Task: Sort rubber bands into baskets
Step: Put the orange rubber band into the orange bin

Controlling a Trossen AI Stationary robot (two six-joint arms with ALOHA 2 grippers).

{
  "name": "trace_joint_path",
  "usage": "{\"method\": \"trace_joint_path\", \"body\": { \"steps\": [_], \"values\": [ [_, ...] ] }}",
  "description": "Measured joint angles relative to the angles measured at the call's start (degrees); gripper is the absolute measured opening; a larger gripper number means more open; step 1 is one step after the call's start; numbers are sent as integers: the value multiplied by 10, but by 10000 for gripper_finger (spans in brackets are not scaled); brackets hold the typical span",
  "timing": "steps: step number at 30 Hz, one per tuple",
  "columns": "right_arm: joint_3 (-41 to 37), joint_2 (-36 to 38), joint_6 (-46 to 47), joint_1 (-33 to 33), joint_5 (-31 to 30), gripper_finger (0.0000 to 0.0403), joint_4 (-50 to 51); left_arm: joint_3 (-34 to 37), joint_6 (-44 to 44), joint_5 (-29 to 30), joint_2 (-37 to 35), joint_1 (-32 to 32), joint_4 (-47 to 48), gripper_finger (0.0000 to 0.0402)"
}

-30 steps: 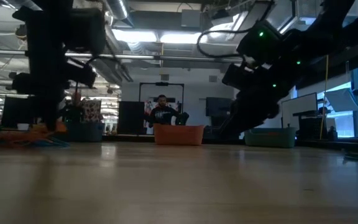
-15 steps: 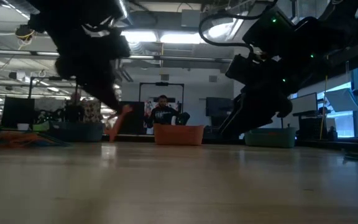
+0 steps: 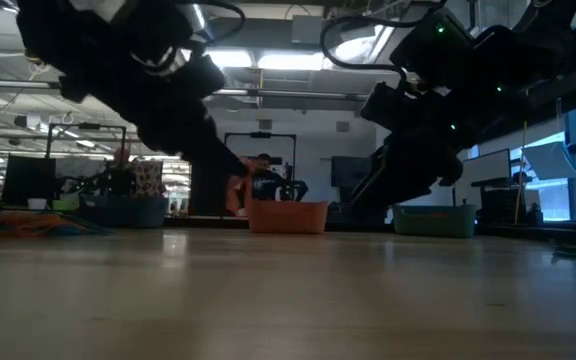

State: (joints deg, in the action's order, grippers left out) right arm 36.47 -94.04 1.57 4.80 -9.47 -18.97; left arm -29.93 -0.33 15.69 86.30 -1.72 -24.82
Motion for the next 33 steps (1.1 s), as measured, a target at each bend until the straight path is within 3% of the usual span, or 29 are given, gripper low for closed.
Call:
{"method": "trace_joint_path", "body": {
  "steps": [9, 14, 19, 24, 33],
  "values": [
    [0, 0, 2, 0, 0, 264, -16, 0, -11, -12, 116, 0, -150, 15],
    [0, -24, 1, 0, 0, 264, -75, -26, -13, -36, 135, -1, -139, 71],
    [0, -67, 1, 0, 0, 264, -155, -38, -8, -37, 103, -12, -58, 135],
    [35, -104, -6, 0, 0, 264, -174, -12, -19, -32, 48, -24, 18, 153],
    [89, -158, -11, 0, -26, 259, -87, 83, -17, -17, 44, -39, -94, 140]
  ]
}}
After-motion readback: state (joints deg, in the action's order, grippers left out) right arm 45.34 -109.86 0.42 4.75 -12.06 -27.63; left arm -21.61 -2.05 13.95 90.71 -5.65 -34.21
